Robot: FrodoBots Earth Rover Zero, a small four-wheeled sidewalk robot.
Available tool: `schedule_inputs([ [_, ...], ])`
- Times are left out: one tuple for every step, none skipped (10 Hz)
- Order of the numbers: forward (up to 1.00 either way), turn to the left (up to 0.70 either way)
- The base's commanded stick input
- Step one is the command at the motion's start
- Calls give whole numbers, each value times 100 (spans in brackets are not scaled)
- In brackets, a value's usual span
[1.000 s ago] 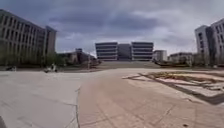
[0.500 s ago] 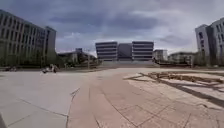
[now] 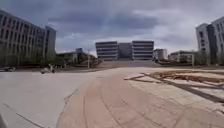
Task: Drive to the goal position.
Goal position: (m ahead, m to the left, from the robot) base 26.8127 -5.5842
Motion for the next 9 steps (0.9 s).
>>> schedule_inputs([
  [70, -14],
  [70, -12],
  [70, -5],
  [70, 0],
  [70, -4],
  [70, -1],
  [70, 0],
  [70, 0],
  [70, 0],
])
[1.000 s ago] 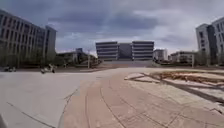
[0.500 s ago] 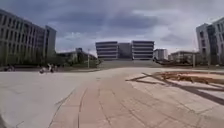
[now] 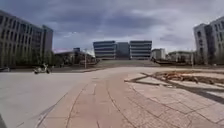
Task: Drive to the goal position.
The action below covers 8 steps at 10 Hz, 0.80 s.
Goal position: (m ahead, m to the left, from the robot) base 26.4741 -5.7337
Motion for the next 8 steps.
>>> schedule_inputs([
  [70, 0],
  [70, 0],
  [70, 0],
  [70, 0],
  [70, 0],
  [70, 0],
  [70, 0],
  [70, 0],
])
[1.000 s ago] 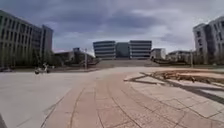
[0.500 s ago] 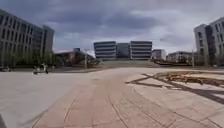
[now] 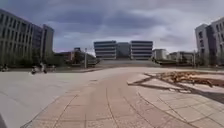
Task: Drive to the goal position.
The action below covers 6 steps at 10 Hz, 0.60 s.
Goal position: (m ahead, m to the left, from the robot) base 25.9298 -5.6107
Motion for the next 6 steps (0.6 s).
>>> schedule_inputs([
  [70, 0],
  [70, 0],
  [70, 0],
  [70, 0],
  [70, 0],
  [70, 0],
])
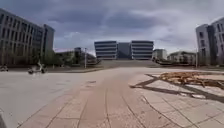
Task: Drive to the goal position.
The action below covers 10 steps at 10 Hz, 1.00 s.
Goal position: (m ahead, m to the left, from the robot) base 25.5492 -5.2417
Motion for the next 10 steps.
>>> schedule_inputs([
  [70, 0],
  [70, -1],
  [70, -5],
  [70, -9],
  [70, -8],
  [70, -6],
  [70, -3],
  [70, 0],
  [70, 0],
  [70, 0],
])
